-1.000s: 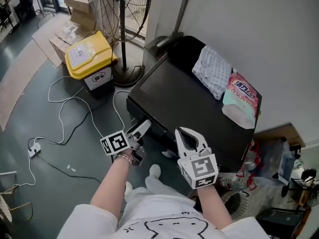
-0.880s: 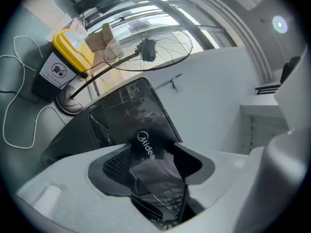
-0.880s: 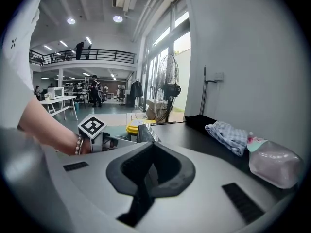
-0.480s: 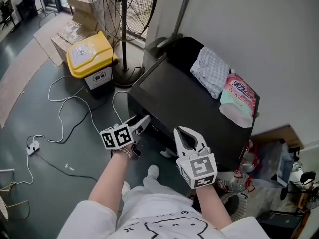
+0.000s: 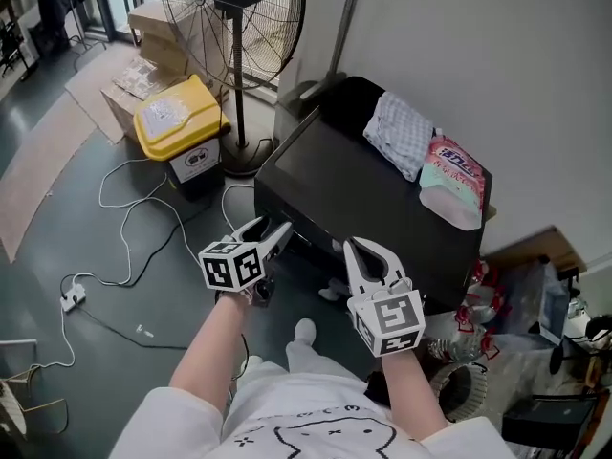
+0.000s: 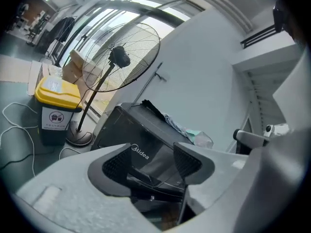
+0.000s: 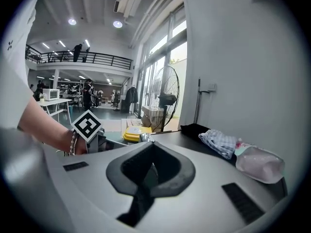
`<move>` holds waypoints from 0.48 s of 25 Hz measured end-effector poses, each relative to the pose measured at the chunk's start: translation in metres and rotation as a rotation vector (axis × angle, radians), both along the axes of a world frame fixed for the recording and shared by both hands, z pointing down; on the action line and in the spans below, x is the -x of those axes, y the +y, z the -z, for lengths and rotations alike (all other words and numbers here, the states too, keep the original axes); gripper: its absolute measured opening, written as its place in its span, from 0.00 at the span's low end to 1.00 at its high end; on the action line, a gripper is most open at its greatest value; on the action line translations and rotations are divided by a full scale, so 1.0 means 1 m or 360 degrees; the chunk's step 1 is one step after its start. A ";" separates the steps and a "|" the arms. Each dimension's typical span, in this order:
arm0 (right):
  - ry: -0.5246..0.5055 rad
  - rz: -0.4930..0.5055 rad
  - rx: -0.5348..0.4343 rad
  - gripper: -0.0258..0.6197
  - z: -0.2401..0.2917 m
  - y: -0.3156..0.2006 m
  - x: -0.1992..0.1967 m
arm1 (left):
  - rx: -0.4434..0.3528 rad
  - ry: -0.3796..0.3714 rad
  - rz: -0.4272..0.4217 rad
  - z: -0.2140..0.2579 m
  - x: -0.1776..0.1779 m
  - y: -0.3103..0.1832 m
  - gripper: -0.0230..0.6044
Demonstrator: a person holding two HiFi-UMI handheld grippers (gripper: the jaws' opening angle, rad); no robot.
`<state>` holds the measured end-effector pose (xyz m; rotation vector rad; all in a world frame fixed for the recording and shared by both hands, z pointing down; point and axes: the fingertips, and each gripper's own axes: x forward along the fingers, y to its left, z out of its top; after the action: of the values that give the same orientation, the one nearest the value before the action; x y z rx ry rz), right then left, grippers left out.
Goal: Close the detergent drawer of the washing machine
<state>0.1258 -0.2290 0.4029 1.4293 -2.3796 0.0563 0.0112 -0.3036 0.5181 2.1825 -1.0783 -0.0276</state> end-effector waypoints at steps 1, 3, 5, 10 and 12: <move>-0.0002 -0.0013 -0.0009 0.04 0.003 0.003 0.001 | -0.0023 -0.0032 -0.0018 0.006 0.001 0.003 0.47; -0.0005 -0.0037 -0.0027 0.04 0.010 0.008 0.005 | -0.0086 -0.0104 -0.0049 0.019 0.007 0.009 0.40; -0.0005 -0.0059 -0.0049 0.04 0.016 0.014 0.010 | -0.0166 -0.0183 -0.0066 0.033 0.015 0.015 0.29; -0.0005 -0.0126 -0.0106 0.04 0.031 0.034 0.017 | -0.0409 -0.0422 -0.0059 0.066 0.035 0.034 0.06; 0.0002 -0.0145 -0.0132 0.04 0.038 0.044 0.020 | -0.0490 -0.0459 -0.0066 0.082 0.042 0.044 0.06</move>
<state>0.1059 -0.1849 0.3651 1.5751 -2.3395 -0.0199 -0.0305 -0.2601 0.4363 2.5419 -1.2549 0.1540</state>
